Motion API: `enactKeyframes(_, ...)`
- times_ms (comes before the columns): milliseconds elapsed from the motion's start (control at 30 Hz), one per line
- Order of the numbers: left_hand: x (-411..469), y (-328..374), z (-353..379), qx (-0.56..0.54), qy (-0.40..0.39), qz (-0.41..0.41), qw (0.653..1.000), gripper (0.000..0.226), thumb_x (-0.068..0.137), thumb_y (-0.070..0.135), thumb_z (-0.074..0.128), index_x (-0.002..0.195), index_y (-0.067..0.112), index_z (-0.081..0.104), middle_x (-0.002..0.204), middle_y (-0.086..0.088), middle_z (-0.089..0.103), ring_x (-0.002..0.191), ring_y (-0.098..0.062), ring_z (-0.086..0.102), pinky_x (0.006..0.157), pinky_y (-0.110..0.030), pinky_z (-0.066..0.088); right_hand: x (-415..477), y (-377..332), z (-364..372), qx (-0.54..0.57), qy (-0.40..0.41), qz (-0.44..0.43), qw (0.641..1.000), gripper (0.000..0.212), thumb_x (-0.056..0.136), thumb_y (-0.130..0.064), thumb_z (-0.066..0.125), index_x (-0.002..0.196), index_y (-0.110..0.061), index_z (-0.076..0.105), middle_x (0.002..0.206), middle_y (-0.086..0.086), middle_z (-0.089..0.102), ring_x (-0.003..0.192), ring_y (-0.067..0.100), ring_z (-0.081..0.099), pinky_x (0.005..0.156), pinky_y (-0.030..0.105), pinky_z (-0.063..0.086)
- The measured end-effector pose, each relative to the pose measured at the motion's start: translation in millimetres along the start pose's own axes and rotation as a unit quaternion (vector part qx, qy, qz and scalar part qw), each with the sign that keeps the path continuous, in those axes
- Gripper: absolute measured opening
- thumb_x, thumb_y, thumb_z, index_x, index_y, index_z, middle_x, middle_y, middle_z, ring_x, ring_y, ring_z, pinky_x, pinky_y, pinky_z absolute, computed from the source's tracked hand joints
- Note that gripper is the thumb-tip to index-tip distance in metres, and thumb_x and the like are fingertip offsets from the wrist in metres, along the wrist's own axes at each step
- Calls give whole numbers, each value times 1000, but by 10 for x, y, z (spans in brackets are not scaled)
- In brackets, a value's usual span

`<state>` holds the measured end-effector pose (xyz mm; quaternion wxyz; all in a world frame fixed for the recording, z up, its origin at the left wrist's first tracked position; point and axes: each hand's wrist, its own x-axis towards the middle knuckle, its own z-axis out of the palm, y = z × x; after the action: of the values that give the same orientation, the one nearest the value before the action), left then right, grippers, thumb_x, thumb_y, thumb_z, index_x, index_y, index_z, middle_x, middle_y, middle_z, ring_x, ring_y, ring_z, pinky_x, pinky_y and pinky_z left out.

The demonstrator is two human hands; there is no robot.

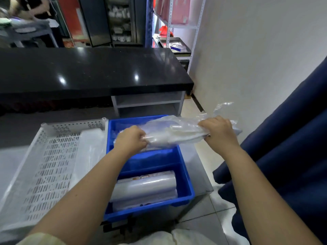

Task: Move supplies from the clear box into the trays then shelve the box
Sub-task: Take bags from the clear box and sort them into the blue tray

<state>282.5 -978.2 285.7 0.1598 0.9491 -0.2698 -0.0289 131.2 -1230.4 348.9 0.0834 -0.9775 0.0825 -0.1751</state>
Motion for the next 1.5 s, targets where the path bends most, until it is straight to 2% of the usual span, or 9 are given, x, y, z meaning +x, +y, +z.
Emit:
enactKeyframes(200,-255,-110,285,-94,-22,-8,995,16,73,30,68,89,29,71,81,14,57,79,-15,60,63,-26,43,1,-61,180,11,-7,39,999,32,76,-1,62,103,-18,66,101,6,67,94,30,48,79,41,35)
enactKeyframes(367,-228,-194,389,-64,-65,2,996,16,72,29,64,88,28,67,88,10,65,82,-19,61,62,-29,45,123,-263,363,5,-56,34,998,23,81,-7,58,99,-20,65,98,3,66,94,27,47,81,40,37)
enactKeyframes(633,-137,-424,315,48,57,-32,997,47,80,42,69,124,26,59,123,-1,60,115,-25,50,91,-41,39,362,-545,500,23,-57,9,998,18,80,-10,61,91,-24,62,84,-5,58,83,22,49,71,34,33)
enactKeyframes(867,-451,-926,-427,-8,173,-185,967,45,76,10,62,119,24,62,118,-6,63,110,-31,53,91,-43,41,414,-924,579,54,-156,-41,985,15,78,-13,61,84,-26,62,83,-2,63,84,25,56,76,41,48)
enactKeyframes(1033,-556,-1010,-645,-74,208,-144,965,37,81,12,61,117,19,64,117,-6,65,110,-29,54,96,-46,43,390,-1322,915,14,-221,-107,969,22,82,-13,54,91,-32,59,75,-7,47,77,21,36,72,34,29)
enactKeyframes(1167,-577,-727,-357,-131,97,-105,981,30,87,34,61,115,25,63,116,0,62,108,-22,55,93,-41,45,316,-1452,1230,-33,-299,-121,946,22,83,-10,53,96,-26,59,98,5,61,87,26,47,74,34,32)
enactKeyframes(1267,-594,-512,-35,-69,5,-83,994,38,82,47,63,117,32,61,120,2,61,111,-21,54,92,-41,46,287,-1404,1385,-27,-361,-61,930,19,86,-13,52,99,-23,62,101,6,64,81,23,52,76,33,42)
enactKeyframes(1367,-597,-393,209,-4,-56,-60,997,47,81,48,63,125,33,57,125,2,58,116,-22,50,93,-39,45,285,-1243,1381,41,-433,-1,900,35,89,-27,59,124,-32,56,115,-1,60,94,20,56,88,34,45)
enactKeyframes(1500,-530,-353,316,-5,-93,-72,993,47,82,47,63,125,28,60,121,-2,59,107,-23,55,85,-36,47,280,-917,1221,123,-281,-49,951,51,78,-24,75,123,-37,55,127,-9,57,113,15,51,96,34,45)
